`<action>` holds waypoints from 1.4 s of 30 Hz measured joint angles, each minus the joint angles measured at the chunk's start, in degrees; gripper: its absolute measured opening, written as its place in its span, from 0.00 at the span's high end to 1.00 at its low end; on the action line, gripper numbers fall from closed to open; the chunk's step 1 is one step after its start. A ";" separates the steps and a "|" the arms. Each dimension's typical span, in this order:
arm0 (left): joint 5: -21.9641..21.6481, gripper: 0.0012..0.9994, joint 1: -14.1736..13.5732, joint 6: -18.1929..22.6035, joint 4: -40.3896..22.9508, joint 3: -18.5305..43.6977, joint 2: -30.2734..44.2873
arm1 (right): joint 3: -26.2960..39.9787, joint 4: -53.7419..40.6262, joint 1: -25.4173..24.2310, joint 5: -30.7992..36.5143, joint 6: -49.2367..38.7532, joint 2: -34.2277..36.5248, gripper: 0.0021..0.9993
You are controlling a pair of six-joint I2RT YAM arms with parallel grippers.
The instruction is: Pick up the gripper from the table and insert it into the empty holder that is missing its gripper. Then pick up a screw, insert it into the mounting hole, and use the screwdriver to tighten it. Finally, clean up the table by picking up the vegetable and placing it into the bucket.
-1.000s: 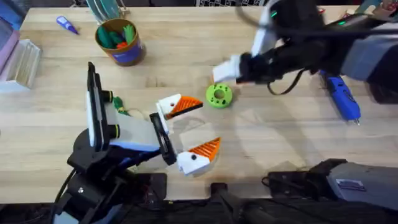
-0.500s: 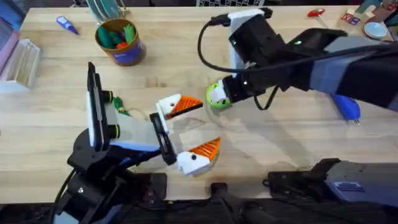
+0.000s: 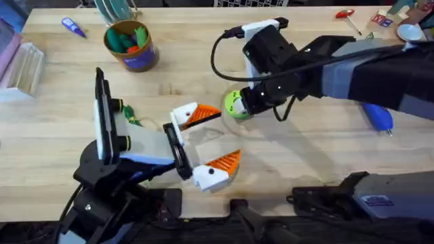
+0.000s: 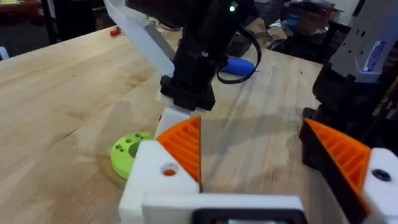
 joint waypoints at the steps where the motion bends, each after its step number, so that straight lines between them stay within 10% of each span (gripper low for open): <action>1: 0.00 0.01 0.00 0.00 0.00 0.00 0.00 | 0.00 -0.02 0.21 0.09 0.00 0.00 0.67; 9: -0.02 0.01 0.00 0.00 -0.02 0.00 0.00 | 0.00 0.00 0.86 0.11 -0.61 0.04 0.72; 17: -0.02 0.01 0.00 0.00 -0.02 0.00 0.00 | 0.06 0.42 2.21 0.55 -1.07 0.83 0.99; 31: -0.02 0.01 0.00 0.00 -0.02 0.00 0.00 | 1.94 -4.87 -1.03 2.49 -3.32 0.92 1.00; 42: -0.02 0.01 0.00 0.00 -0.01 0.00 0.00 | 18.08 -19.10 -3.30 3.00 -9.85 0.90 1.00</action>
